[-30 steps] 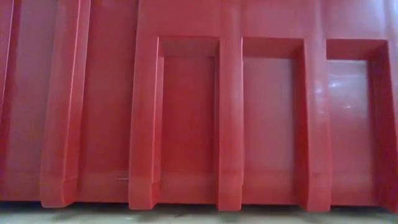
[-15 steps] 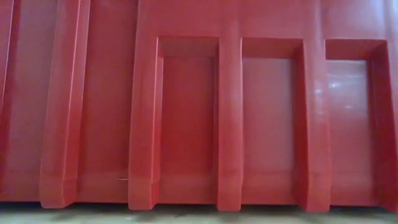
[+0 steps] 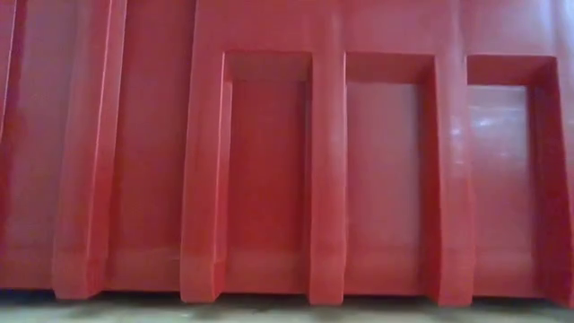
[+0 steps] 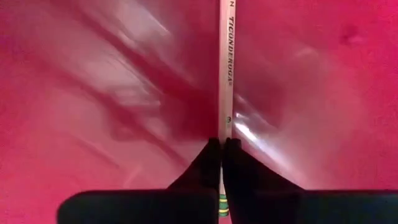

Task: Sort blocks
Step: Remove the brown pencil from the bin

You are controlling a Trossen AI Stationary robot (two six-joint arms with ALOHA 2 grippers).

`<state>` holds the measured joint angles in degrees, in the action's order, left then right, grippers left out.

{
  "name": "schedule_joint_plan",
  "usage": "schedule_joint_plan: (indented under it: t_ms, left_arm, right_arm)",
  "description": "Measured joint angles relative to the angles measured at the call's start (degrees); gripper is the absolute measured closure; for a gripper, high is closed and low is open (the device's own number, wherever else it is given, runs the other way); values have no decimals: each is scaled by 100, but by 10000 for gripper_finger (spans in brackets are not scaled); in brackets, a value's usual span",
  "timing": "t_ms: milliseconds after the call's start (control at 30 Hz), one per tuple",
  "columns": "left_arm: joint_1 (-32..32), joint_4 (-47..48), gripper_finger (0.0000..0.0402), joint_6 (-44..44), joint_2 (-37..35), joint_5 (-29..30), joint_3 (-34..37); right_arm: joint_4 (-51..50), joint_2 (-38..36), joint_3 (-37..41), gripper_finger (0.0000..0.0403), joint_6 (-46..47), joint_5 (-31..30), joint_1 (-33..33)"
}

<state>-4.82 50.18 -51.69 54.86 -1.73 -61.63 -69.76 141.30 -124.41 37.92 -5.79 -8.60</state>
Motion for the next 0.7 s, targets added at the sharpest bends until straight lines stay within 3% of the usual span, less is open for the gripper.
schedule_joint_plan:
  t_ms: [267,467,567,700]
  left_arm:
    - [33,132,399,1097,-436,798,-984]
    - [35,282,382,1574,-791,1822,-1456]
    - [35,306,349,1678,-897,2272,-1468]
    - [68,-194,281,1737,-796,2869,-1439]
  right_arm:
    - [-520,-910,-12,402,-192,-204,101]
    - [-712,-2087,-23,402,-53,-330,383]
    - [-243,-2757,-23,402,171,-669,657]
    - [1357,-3429,-44,402,152,-1196,1006]
